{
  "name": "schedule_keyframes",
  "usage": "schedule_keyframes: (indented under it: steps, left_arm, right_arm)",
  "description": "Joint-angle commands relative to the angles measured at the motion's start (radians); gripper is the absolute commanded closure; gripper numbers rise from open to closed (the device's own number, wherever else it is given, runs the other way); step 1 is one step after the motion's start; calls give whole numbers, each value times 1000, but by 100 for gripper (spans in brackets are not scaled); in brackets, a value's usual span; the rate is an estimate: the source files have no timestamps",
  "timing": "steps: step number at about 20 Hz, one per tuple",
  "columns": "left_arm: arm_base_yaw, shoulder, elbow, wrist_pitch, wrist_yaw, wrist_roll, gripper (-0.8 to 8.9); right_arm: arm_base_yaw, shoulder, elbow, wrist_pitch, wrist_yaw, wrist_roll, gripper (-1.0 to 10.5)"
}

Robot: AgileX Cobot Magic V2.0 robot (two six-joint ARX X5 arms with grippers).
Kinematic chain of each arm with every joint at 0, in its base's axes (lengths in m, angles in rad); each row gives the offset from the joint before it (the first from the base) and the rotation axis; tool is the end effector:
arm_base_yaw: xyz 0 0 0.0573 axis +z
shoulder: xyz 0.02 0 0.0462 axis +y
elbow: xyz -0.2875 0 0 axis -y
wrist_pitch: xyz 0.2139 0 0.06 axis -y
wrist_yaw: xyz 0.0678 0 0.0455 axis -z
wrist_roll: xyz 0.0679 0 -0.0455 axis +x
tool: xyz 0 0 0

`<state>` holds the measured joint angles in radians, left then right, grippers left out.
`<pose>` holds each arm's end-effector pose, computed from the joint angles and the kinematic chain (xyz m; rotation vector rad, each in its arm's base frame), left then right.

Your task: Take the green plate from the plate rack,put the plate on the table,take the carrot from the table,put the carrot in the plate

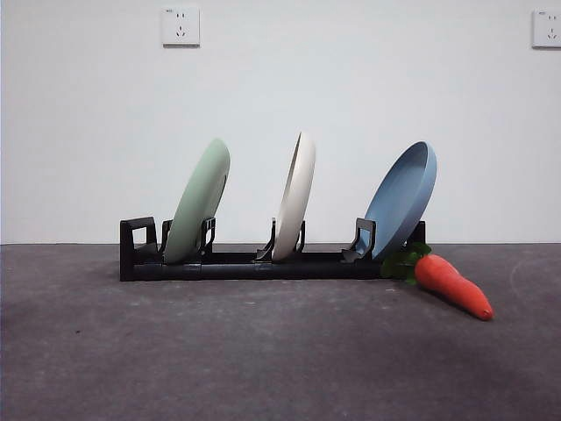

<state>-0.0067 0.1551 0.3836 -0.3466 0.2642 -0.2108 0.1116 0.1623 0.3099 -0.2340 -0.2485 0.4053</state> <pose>0.0630 -0.0182 0.2391 -0.2245 0.1456 -0.2573 0.0698 0.0246 0.2292 0.4066 0.1584 0.3374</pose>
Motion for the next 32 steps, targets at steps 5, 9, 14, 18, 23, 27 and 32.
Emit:
schedule_keyframes:
  steps: [5,9,14,18,23,27,32]
  left_arm:
    - [-1,170,222,-160,176,74,821]
    - [-1,249,329,-276,248,144,821]
    - [-1,312,419,-422,320,243,821]
    - [-1,332,445,-523,383,293,821]
    - [-1,333,445,-568,385,295,809]
    - [-1,333,450,-564,384,282,301]
    - [-1,345,450,-507,381,257,281]
  right_arm:
    - [2,222,284,-294,-95,-240,958]
    - [3,356,457,-503,-95,-391,958]
    - [3,486,626,-720,-95,-533,958]
    - [5,567,715,-895,-98,-591,957]
    - [17,579,718,-907,-117,-585,935]
    - [17,579,718,-902,-116,-547,415]
    - [17,579,718,-902,-116,-543,347]
